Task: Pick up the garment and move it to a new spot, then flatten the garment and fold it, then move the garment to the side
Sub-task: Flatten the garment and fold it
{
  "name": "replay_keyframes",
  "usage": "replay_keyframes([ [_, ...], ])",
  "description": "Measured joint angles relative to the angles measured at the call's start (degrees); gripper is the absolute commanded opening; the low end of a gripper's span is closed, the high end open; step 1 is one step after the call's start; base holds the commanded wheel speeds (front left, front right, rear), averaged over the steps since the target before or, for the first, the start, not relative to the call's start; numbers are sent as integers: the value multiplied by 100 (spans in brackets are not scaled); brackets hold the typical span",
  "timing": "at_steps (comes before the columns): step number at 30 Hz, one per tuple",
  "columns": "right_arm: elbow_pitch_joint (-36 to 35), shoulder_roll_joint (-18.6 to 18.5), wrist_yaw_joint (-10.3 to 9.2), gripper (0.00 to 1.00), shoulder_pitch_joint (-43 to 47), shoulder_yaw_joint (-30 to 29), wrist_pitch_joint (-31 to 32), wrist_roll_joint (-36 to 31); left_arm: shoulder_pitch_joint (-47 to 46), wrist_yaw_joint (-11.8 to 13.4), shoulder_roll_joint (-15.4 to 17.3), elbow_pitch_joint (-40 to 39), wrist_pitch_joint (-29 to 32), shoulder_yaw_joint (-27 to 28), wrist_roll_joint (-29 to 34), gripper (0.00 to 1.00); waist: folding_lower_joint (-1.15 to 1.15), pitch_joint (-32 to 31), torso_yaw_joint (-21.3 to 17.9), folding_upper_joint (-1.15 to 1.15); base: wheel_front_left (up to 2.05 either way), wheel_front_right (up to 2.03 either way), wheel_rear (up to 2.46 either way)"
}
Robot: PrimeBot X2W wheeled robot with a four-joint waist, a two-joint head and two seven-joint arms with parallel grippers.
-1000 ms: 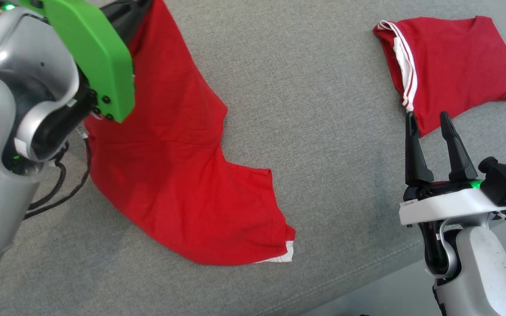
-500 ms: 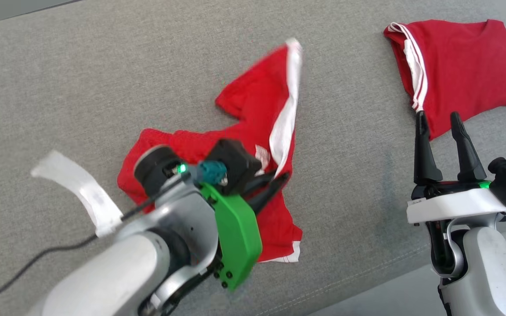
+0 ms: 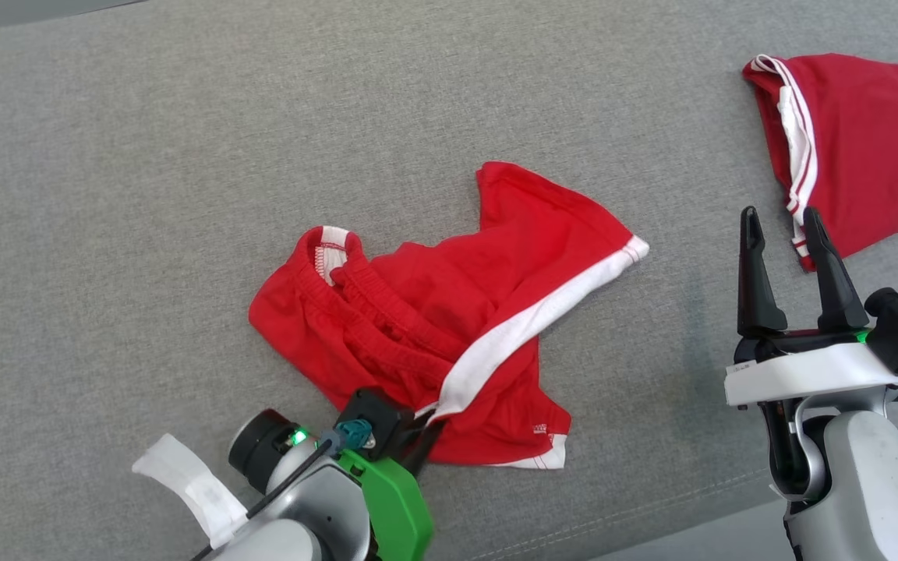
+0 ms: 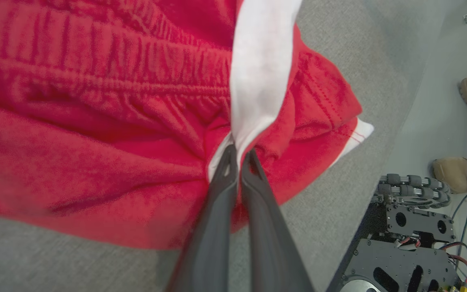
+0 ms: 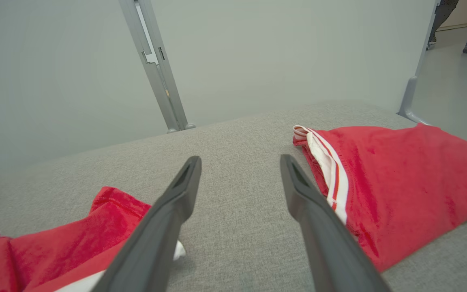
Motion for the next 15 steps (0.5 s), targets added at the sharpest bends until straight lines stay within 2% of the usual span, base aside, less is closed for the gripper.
replay_keyframes([
  [1,0,2,0,100,10,-9,0,-29,75,-9,-65,42,-86,11,-107,3,0,-3,40,0,0,0,0],
  [2,-2,1,0,100,10,-21,0,-40,135,-38,-143,63,-180,26,-209,29,0,-4,79,0,0,0,0],
  [3,-3,0,0,100,10,-27,0,-78,183,-64,-236,69,-281,54,-276,74,0,-5,119,0,0,0,0],
  [4,-2,1,0,100,10,-32,0,-104,198,-94,-309,67,-377,69,-319,100,0,-7,161,0,0,0,0],
  [10,3,2,0,100,10,2,0,-235,210,-432,-726,-188,-714,190,-809,100,0,-51,370,0,0,0,0],
  [15,3,4,0,100,24,-15,0,-287,431,-692,-765,-739,-599,378,-1607,100,0,-134,411,0,0,0,0],
])
